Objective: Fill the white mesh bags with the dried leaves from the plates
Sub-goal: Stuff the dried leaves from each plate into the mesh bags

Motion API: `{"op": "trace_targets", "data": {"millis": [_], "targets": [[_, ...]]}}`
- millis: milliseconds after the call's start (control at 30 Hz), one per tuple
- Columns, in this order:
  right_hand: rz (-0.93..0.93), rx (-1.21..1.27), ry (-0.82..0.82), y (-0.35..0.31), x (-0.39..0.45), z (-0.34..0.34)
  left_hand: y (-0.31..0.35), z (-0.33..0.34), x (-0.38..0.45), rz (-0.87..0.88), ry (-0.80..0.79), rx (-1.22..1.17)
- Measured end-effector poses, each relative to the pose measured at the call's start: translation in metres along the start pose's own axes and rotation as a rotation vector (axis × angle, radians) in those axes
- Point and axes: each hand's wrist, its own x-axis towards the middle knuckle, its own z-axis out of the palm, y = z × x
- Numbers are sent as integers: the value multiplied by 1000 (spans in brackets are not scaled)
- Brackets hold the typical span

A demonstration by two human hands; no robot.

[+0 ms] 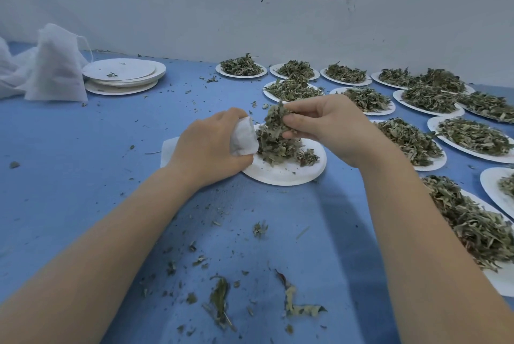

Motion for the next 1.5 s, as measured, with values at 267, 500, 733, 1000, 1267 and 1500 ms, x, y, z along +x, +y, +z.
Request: {"op": "trace_targets", "data": {"millis": [267,500,733,1000,1267,1500], "targets": [[-11,174,-150,7,4,15,5,0,0,-32,102,-238],[-10,27,-168,4,6,20,9,-4,-4,34,161,-262],[-143,-560,0,-10,7,31,9,-1,-4,50,147,-157],[-82,-480,-227,-16,2,32,4,1,-1,60,160,-109],[-179,-397,90,-6,5,43,17,0,1,53,119,-82],[-108,-201,-181,-5,1,39,13,-5,2,6,68,-141]]}}
